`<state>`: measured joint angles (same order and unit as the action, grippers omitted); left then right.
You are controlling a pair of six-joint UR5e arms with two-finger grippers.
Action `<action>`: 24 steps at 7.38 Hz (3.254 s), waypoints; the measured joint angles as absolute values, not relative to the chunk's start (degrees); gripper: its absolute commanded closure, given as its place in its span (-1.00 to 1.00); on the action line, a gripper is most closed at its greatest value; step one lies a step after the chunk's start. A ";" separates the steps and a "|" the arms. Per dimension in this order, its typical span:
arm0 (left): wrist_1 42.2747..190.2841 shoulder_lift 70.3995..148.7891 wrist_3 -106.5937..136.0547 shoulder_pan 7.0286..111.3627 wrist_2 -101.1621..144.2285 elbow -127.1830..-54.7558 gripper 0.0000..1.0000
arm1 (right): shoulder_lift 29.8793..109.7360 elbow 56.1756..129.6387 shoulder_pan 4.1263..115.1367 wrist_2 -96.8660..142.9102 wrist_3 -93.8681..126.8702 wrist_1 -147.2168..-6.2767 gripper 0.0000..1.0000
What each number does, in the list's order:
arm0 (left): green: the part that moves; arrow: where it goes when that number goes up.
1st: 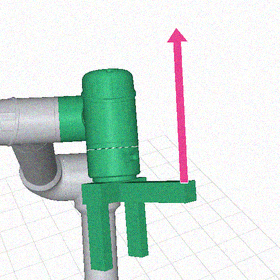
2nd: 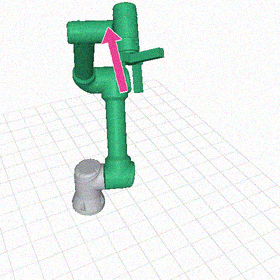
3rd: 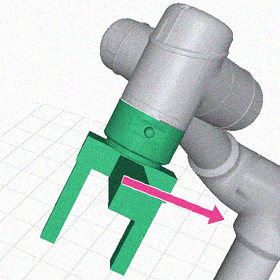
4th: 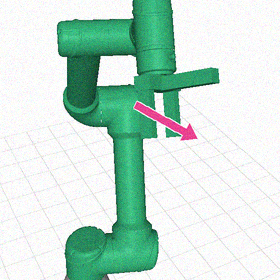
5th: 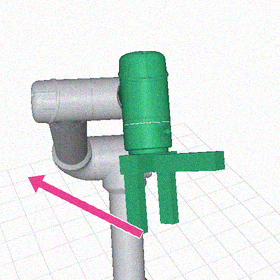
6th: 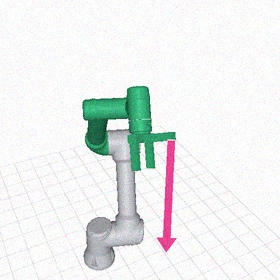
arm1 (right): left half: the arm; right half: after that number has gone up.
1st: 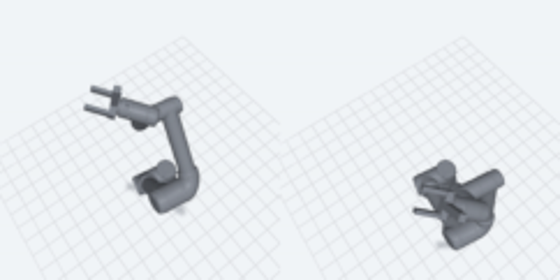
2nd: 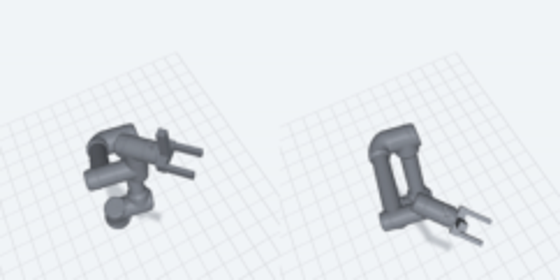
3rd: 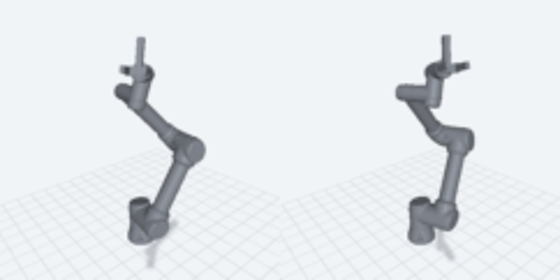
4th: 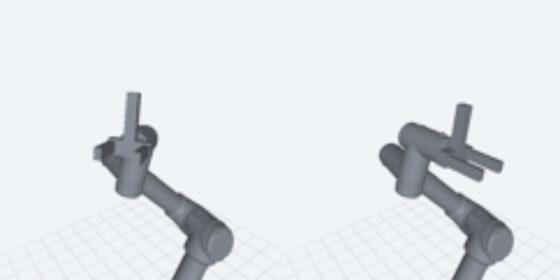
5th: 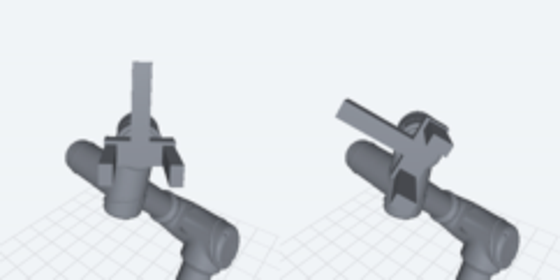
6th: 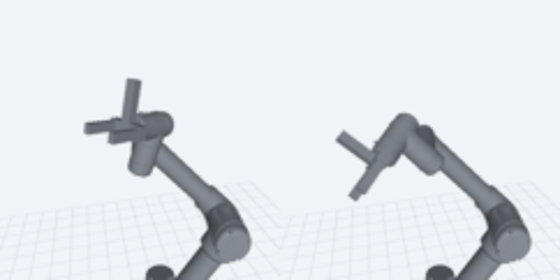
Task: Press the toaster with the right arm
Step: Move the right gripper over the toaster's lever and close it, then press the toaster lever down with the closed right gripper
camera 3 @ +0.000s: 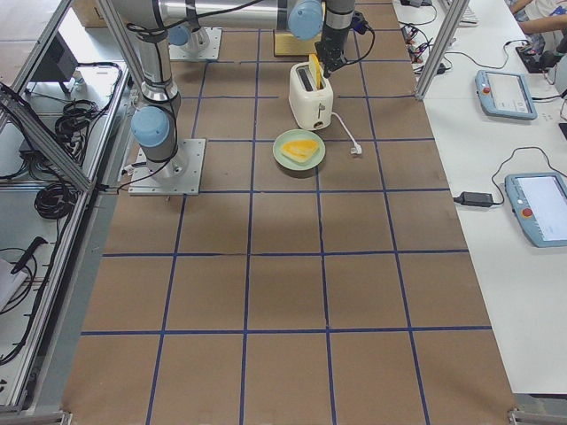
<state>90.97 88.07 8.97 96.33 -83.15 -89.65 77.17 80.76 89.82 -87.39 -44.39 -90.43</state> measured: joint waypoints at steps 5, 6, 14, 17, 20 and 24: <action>90.97 88.07 8.97 96.33 -83.14 -89.63 -1.00 | 74.08 88.57 90.08 -87.98 -78.77 -100.25 0.71; 90.97 88.07 8.96 96.33 -83.14 -89.63 -1.00 | 74.20 91.34 90.04 -88.20 -81.93 -104.41 0.71; 90.97 88.07 8.97 96.33 -83.14 -89.64 -1.00 | 73.90 98.29 90.90 -88.59 -88.32 -114.45 0.67; 90.97 88.07 8.96 96.33 -83.14 -89.65 -1.00 | 72.27 98.40 91.02 -88.45 -88.31 -115.88 0.65; 90.97 88.07 8.97 96.33 -83.14 -89.65 -1.00 | 71.30 99.51 91.05 -88.50 -88.45 -117.30 0.65; 90.97 88.07 8.96 96.33 -83.14 -89.65 -1.00 | 71.31 102.44 91.06 -88.52 -88.09 -121.26 0.63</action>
<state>90.97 88.07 8.96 96.33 -83.14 -89.65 71.31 102.44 91.06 -88.52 -88.09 -121.26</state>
